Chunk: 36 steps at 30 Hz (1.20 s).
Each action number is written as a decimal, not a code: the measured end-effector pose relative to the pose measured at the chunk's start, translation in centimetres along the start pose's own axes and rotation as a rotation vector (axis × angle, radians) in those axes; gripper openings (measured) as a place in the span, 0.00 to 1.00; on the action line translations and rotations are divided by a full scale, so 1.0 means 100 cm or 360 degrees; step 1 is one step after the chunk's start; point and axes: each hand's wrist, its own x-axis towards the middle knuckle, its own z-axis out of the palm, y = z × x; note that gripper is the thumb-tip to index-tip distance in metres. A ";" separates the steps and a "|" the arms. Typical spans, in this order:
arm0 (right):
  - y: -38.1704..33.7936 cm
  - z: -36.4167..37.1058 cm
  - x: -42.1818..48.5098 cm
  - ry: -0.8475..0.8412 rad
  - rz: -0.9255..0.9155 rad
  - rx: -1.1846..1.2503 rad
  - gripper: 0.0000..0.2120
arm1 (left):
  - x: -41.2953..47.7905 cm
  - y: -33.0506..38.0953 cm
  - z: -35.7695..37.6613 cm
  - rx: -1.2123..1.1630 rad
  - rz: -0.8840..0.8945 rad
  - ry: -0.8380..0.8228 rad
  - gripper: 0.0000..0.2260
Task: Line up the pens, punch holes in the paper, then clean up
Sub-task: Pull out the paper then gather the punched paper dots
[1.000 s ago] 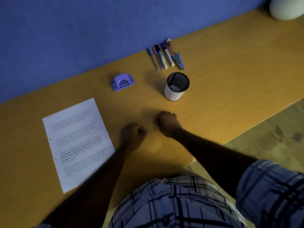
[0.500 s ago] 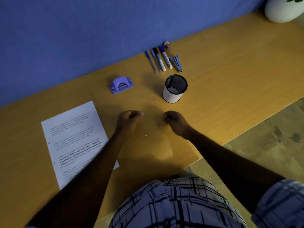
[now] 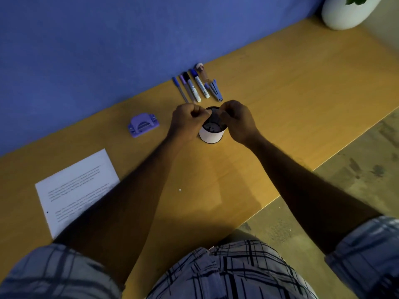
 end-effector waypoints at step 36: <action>0.025 -0.011 0.012 0.0033 -0.0141 -0.0289 0.10 | 0.021 -0.005 0.013 0.0648 0.0365 -0.0127 0.17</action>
